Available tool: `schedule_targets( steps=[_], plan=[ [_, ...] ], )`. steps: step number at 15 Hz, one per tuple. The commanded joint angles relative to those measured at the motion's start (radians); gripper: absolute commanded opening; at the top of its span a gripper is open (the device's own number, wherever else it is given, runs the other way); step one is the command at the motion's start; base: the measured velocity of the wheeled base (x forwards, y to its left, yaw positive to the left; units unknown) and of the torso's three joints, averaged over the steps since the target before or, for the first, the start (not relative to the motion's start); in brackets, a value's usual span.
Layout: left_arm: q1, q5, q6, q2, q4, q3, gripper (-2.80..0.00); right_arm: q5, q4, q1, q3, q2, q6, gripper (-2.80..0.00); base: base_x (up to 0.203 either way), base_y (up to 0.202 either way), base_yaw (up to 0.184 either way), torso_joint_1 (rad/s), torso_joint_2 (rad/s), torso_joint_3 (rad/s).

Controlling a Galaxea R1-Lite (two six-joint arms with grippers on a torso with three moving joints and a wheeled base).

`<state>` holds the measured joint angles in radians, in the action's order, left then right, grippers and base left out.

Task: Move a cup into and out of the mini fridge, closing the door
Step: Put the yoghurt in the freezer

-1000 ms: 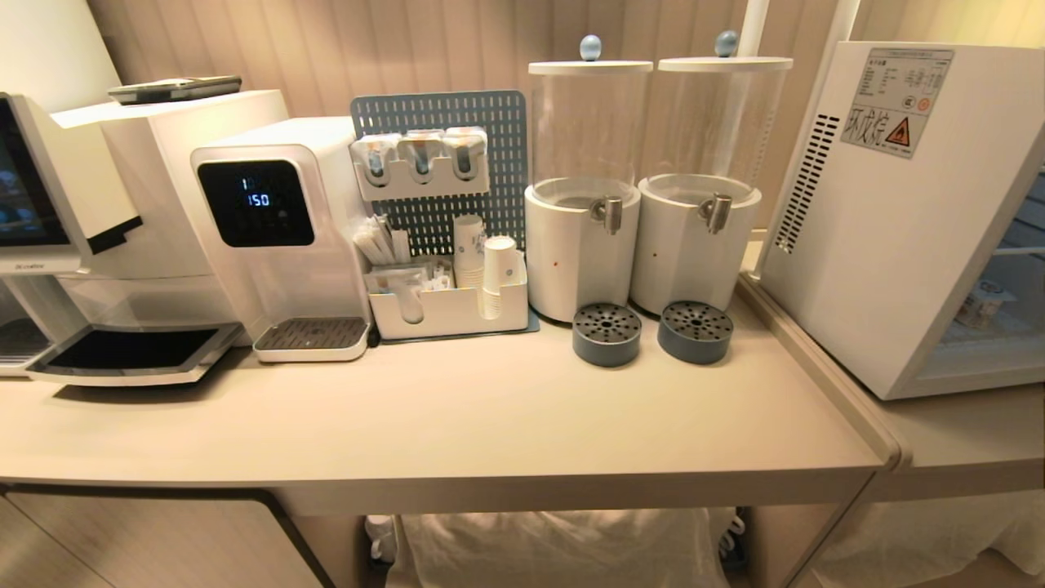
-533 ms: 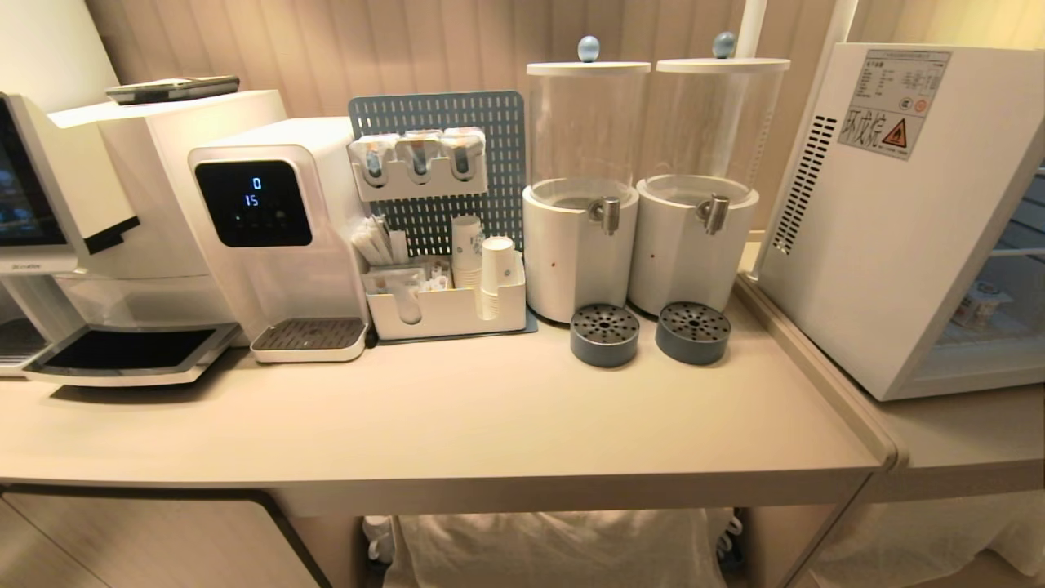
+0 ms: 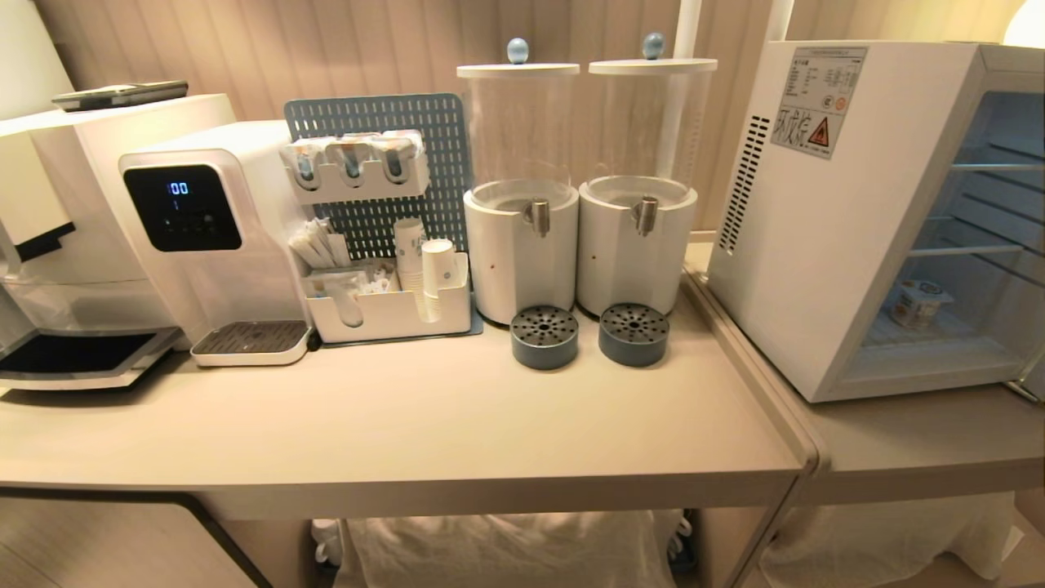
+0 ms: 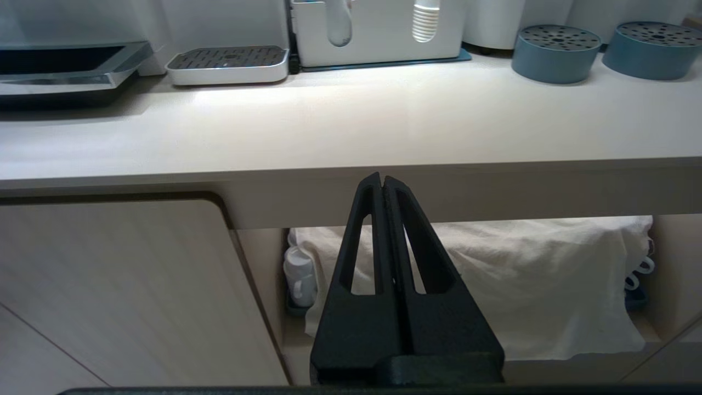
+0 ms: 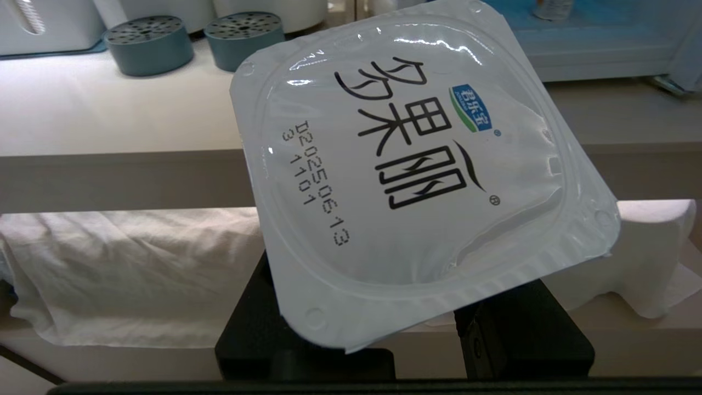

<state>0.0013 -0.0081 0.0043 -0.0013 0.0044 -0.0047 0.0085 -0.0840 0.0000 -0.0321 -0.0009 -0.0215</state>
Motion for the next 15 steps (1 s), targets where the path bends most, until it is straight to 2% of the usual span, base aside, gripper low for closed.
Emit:
schedule_targets(
  steps=[1, 15],
  plan=[
    [0.000, 0.000, -0.001, 0.000, 0.002, 0.000, -2.80, 0.001, -0.001, 0.000, 0.000, 0.002, 0.002, -2.80, 0.000, -0.195, -0.005, -0.002, 0.01, 0.007],
    [0.000, 0.000, 0.000, 0.000, 0.002, 0.000, -2.80, 0.001, -0.001, 0.000, 0.000, 0.002, 0.002, -2.80, 0.000, -0.193, -0.001, 0.003, 0.00, 0.001]
  ],
)
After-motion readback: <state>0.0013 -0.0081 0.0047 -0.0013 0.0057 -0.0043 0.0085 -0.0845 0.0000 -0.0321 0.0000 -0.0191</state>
